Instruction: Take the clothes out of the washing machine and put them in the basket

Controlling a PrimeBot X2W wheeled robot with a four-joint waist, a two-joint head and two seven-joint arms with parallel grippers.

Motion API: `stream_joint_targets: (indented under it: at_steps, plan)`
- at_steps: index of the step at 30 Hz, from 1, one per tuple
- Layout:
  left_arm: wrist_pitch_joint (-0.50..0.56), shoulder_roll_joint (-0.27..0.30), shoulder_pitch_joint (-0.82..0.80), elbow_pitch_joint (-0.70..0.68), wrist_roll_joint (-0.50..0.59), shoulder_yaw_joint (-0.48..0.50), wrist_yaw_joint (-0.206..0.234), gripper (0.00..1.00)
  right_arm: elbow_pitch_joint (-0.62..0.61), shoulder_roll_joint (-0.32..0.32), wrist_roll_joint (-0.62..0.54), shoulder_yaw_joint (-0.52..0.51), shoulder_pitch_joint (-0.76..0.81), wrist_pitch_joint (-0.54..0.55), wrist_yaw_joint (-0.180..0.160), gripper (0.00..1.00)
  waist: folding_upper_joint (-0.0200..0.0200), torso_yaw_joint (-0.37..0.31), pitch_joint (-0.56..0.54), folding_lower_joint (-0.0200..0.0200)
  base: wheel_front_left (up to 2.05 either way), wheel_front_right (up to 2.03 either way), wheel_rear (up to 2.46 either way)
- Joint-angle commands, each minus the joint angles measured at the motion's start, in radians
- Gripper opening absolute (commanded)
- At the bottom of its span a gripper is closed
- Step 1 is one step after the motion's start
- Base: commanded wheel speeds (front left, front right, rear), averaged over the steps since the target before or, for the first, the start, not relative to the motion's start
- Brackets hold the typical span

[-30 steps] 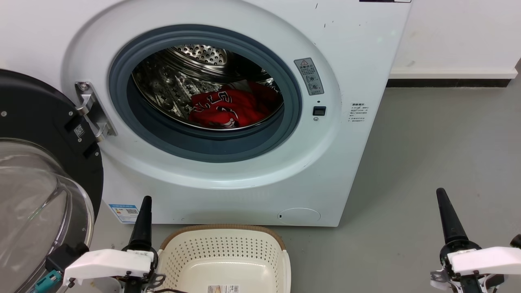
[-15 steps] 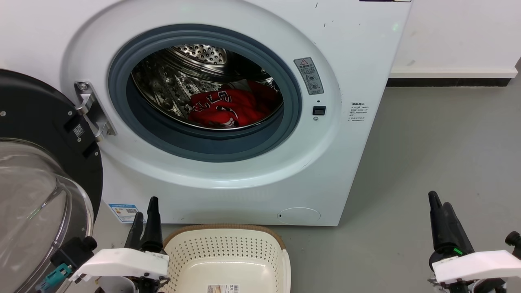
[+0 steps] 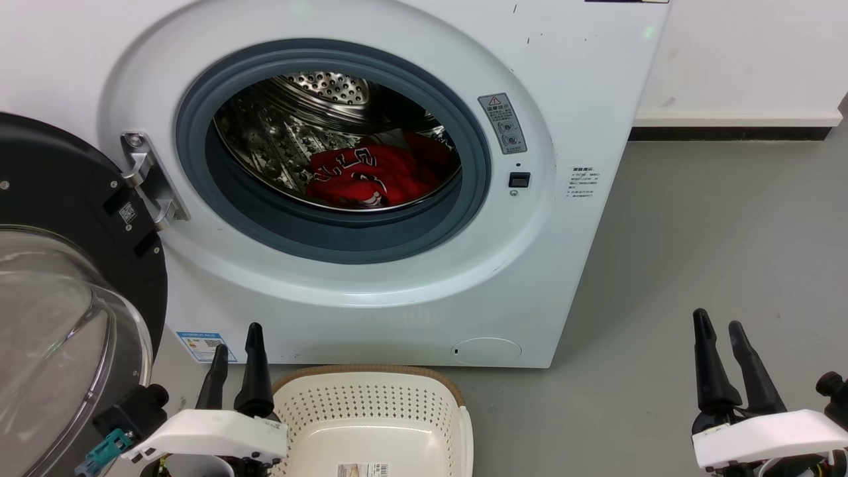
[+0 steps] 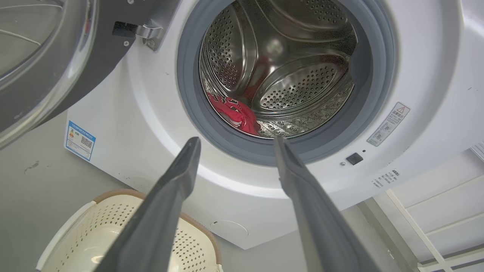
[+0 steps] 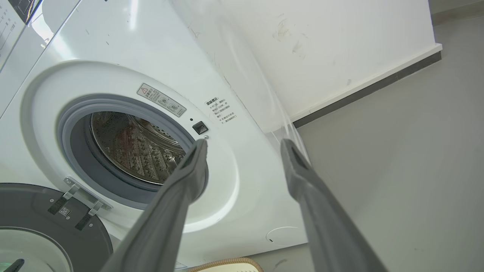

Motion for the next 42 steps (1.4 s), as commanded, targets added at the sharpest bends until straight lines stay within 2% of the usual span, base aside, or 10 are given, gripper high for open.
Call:
stream_joint_targets:
  at_steps: [1, 20, 42]
  plan:
    - [-0.009, 0.002, -0.002, -0.016, 0.024, -0.004, 0.006, 1.0, -0.02, -0.002, -0.029, 0.002, 0.001, -0.008, 0.0, 1.0, -0.0001, 0.0, 0.0, 0.0, 0.0, 0.0, 0.0]
    - [-0.065, 0.003, 0.021, -0.029, 0.246, -0.026, 0.037, 1.0, -0.065, -0.002, -0.279, 0.011, 0.039, -0.065, 0.0, 1.0, -0.0001, -0.002, -0.001, 0.0, 0.0, 0.0, 0.0]
    - [-0.114, 0.004, 0.045, -0.016, 0.429, -0.048, 0.054, 1.0, -0.098, -0.001, -0.479, 0.018, 0.074, -0.114, 0.0, 1.0, -0.0001, -0.001, -0.009, 0.0, 0.0, 0.0, 0.0]
